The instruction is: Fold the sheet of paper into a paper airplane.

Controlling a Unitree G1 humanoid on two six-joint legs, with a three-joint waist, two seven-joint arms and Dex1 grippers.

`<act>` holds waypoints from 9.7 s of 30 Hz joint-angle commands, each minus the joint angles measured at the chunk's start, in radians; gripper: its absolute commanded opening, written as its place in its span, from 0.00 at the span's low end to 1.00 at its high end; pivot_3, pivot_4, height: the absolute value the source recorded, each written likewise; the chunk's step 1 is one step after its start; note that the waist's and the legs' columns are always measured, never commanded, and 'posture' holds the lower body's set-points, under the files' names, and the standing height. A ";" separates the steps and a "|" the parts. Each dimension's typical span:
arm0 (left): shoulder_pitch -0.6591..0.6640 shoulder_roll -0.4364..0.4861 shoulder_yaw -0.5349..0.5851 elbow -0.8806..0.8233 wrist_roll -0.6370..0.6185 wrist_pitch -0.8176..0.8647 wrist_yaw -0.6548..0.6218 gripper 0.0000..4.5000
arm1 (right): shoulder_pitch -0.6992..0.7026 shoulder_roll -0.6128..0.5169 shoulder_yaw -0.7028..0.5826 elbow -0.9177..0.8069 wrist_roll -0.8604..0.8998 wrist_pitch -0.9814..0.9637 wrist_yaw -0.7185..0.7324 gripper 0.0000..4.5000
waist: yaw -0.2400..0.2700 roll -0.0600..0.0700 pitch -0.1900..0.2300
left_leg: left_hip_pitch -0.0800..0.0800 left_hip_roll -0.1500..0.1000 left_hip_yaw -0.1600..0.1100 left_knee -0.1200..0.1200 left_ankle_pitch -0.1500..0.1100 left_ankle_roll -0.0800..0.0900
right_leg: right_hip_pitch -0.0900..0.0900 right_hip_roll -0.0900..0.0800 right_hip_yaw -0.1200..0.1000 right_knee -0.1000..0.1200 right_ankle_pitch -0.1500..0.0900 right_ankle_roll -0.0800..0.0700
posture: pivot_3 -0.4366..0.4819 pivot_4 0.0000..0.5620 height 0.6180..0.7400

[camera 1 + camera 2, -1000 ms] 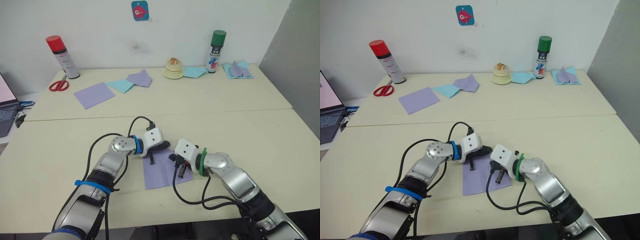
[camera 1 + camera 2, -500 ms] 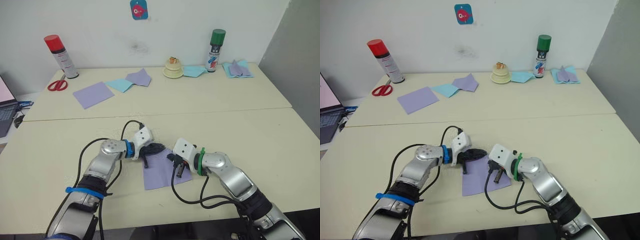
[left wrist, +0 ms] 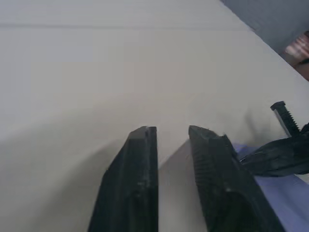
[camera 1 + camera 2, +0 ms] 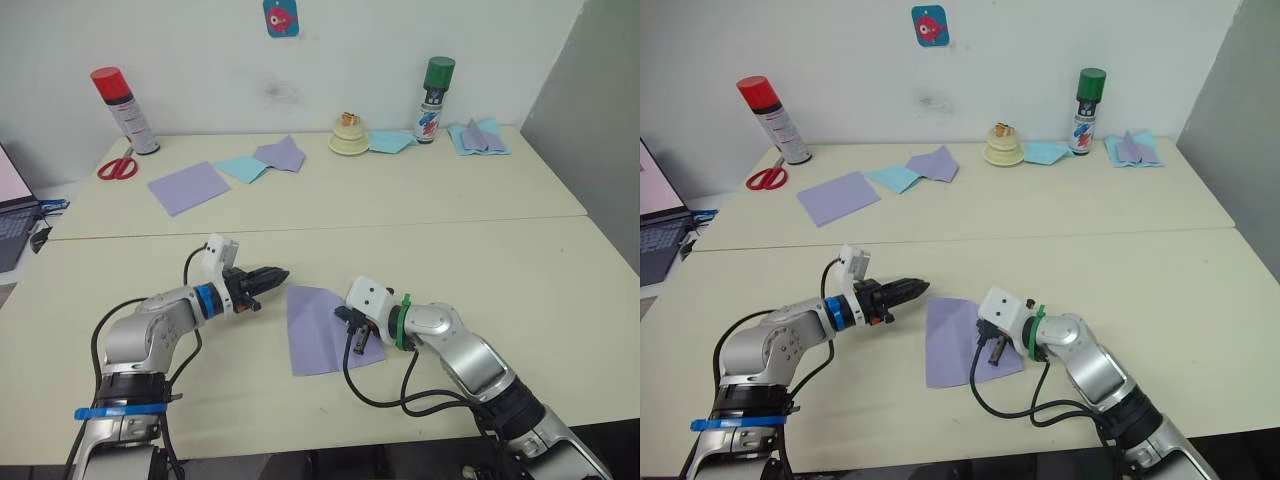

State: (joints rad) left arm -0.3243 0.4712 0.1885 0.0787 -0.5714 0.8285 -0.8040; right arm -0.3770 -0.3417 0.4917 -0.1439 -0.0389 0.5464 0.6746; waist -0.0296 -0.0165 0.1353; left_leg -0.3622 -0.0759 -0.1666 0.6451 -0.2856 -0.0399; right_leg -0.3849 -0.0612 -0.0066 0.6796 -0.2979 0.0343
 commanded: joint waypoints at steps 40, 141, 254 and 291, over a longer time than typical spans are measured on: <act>-0.053 0.043 -0.351 -0.069 0.238 -0.346 -0.110 0.00 | 0.005 0.001 -0.005 -0.004 -0.011 0.062 -0.011 0.00 | 0.004 0.001 0.001 | -0.001 0.000 0.001 -0.001 0.002 -0.005 | 0.000 -0.001 0.001 -0.001 0.000 -0.001 | 0.48 0.27 1.00; -0.151 0.087 -0.472 0.439 0.525 -0.863 -0.377 0.01 | -0.046 0.134 -0.076 0.249 -0.113 -0.064 -0.139 0.00 | -0.002 0.007 0.003 | 0.002 0.001 0.002 -0.001 0.000 -0.001 | 0.000 0.003 0.001 0.001 0.001 -0.002 | 0.48 0.27 1.00; -0.036 0.130 -0.356 0.072 0.393 -0.742 -0.374 0.01 | -0.090 0.152 -0.020 0.279 -0.130 -0.166 -0.080 0.00 | -0.018 0.003 0.006 | 0.013 0.001 0.006 -0.015 0.000 -0.001 | -0.003 0.007 0.021 0.000 0.002 -0.003 | 0.48 0.27 1.00; -0.011 0.100 -0.427 0.200 0.473 -0.801 -0.358 0.01 | 0.214 -0.239 -0.060 -0.281 0.017 -0.037 0.172 0.00 | -0.001 0.001 0.007 | 0.011 0.001 0.006 -0.015 0.000 0.000 | -0.002 0.007 0.020 -0.006 -0.001 0.002 | 0.48 0.27 1.00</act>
State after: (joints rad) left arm -0.3637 0.5643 -0.2066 0.2700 -0.1155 -0.0078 -1.1459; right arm -0.1600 -0.5946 0.4142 -0.4330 -0.0182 0.5211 0.8587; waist -0.0310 -0.0156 0.1419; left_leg -0.3508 -0.0753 -0.1611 0.6299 -0.2859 -0.0404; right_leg -0.3864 -0.0545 0.0137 0.6740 -0.2988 0.0365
